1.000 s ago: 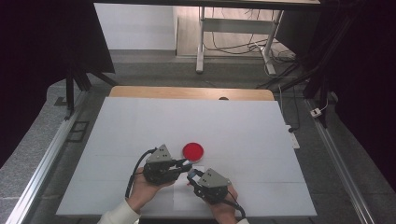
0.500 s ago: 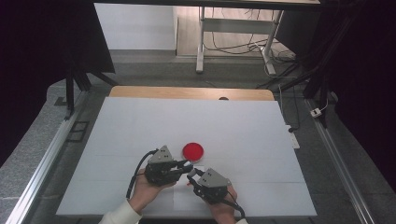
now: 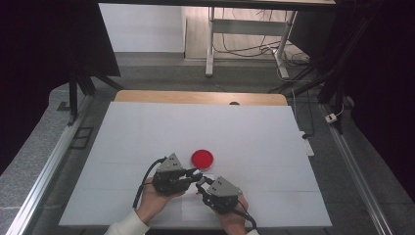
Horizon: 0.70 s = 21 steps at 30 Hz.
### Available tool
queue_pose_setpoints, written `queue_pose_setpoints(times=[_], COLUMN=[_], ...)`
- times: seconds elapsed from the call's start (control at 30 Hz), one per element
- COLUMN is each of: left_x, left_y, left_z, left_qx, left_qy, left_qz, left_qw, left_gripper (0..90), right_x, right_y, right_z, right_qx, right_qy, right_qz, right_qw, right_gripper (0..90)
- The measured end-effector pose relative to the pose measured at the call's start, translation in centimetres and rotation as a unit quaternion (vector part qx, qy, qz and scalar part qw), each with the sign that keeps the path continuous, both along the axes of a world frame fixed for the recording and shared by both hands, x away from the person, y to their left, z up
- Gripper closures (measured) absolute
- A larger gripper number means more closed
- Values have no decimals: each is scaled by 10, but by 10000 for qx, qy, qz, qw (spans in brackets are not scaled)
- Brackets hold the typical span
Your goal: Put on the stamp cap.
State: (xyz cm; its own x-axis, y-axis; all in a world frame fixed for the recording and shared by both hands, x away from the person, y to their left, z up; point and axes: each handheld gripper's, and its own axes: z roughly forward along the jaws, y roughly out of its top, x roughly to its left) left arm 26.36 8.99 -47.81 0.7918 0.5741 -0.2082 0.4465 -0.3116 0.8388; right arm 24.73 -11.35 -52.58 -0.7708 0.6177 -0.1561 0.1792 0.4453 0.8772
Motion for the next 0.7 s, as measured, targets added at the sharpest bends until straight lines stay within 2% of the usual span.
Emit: queue_pose_setpoints(times=[0.7], left_x=[-1], left_y=[-2], left_z=[-2], left_qx=[53], left_qy=[-5], left_qz=[73], left_qw=[10000], left_gripper=[755], right_x=[-3], right_y=[2], right_z=[-1], right_qx=[-95], right_qy=[-100], right_qz=[-119], right_qw=[9998], right_gripper=[645])
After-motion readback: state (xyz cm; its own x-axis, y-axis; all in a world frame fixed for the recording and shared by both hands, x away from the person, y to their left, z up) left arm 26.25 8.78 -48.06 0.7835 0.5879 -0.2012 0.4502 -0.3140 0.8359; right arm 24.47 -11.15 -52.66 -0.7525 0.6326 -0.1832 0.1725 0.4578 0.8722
